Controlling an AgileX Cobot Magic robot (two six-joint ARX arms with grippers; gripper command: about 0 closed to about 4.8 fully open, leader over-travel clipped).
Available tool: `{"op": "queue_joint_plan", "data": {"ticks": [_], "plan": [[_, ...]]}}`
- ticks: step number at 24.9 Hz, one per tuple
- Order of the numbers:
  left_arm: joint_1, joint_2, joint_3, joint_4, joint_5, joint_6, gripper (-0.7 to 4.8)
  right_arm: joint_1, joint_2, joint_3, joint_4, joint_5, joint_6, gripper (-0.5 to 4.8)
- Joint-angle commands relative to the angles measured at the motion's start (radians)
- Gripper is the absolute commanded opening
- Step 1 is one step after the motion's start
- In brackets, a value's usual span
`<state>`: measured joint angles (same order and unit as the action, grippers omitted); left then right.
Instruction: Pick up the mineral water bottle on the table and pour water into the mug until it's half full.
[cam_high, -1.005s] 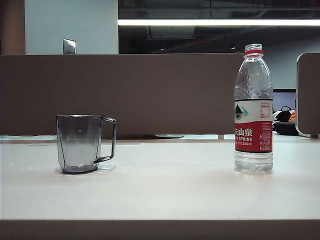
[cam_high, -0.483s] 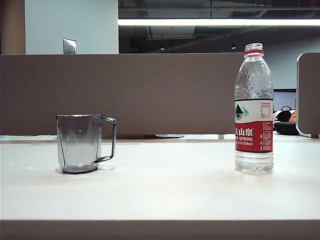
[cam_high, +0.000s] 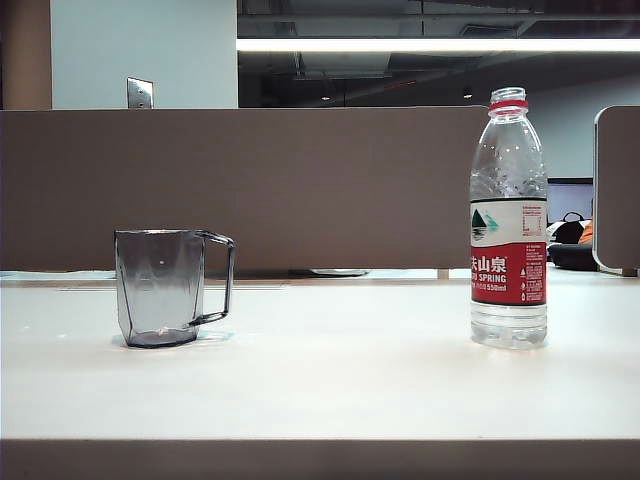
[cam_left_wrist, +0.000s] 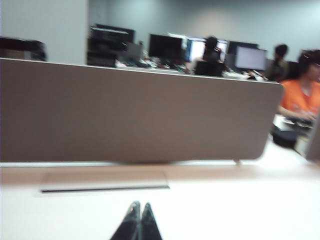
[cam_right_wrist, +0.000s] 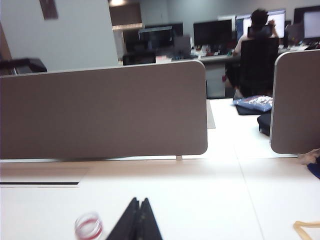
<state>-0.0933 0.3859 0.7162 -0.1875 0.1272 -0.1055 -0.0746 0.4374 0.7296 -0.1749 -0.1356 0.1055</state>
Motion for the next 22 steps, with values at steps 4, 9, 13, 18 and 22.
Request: {"op": "queue_joint_plan", "data": {"ticks": [4, 9, 13, 18, 22], "plan": [[-0.083, 0.201, 0.116, -0.192, 0.095, 0.113, -0.05, 0.012, 0.253, 0.202, -0.153, -0.107, -0.001, -0.06], [-0.129, 0.237, 0.165, -0.338, 0.096, 0.16, -0.05, 0.114, 0.33, 0.247, -0.362, -0.106, -0.007, -0.06], [-0.181, 0.237, 0.184, -0.38, 0.072, 0.159, -0.05, 0.176, 0.352, 0.234, -0.471, -0.107, -0.035, -0.06], [-0.269, 0.24, 0.197, -0.386, 0.097, 0.158, -0.05, 0.188, 0.365, 0.229, -0.404, -0.132, -0.035, 0.4], [-0.291, 0.238, 0.197, -0.418, 0.095, 0.158, -0.05, 0.22, 0.401, 0.222, -0.4, -0.134, -0.067, 3.67]]}}
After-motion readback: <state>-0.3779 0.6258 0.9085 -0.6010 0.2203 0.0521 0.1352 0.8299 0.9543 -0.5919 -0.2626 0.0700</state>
